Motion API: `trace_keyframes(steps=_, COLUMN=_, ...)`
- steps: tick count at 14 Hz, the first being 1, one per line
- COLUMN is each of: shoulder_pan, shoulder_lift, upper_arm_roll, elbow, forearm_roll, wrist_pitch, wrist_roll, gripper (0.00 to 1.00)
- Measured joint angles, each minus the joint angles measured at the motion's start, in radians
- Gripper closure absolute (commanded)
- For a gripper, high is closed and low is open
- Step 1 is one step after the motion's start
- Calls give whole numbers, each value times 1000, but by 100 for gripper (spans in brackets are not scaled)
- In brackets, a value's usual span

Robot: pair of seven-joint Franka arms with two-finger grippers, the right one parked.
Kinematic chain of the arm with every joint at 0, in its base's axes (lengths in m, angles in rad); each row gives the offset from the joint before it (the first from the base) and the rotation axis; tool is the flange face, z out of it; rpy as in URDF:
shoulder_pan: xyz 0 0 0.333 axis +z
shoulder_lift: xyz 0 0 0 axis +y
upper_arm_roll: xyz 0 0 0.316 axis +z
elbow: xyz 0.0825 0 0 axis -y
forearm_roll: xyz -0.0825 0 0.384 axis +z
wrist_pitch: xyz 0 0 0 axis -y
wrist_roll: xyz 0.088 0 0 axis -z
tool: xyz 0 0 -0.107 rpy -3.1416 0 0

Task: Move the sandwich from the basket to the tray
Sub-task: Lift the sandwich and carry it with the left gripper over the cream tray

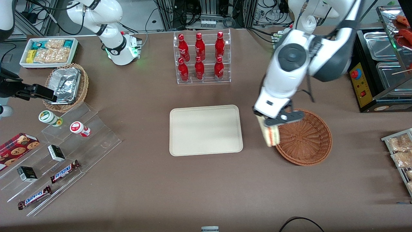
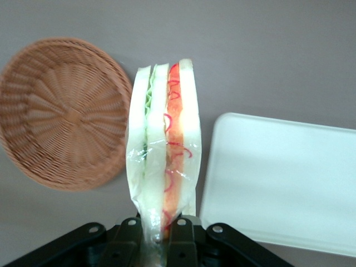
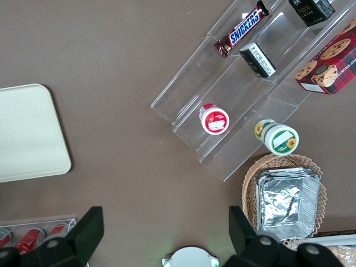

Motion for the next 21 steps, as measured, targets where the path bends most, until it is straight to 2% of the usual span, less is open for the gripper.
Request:
trace_keyframes(steps=3, shoulder_pan=-108, shoulder_lift=51, upper_arm_roll=-1, elbow=40, forearm_roll=0, wrist_pitch=0, wrist_roll=-101, gripper=100)
trace_keyframes(steps=9, shoulder_pan=-259, shoulder_lift=241, upper_arm_roll=-1, elbow=152, forearm_roll=3, wrist_pitch=36, wrist_roll=-122, gripper=100)
trace_keyframes(steps=12, shoulder_pan=-280, shoulder_lift=340, upper_arm_roll=0, elbow=177, forearm_roll=12, wrist_pitch=120, wrist_roll=-121, gripper=100)
trace_keyframes(steps=15, shoulder_pan=-279, shoulder_lift=400, upper_arm_roll=-1, elbow=183, forearm_roll=64, wrist_pitch=167, wrist_roll=-113, gripper=100)
trace_keyframes(steps=21, shoulder_pan=-281, shoulder_lift=468, upper_arm_roll=-6, elbow=184, forearm_roll=70, wrist_pitch=261, wrist_roll=-81, gripper=100)
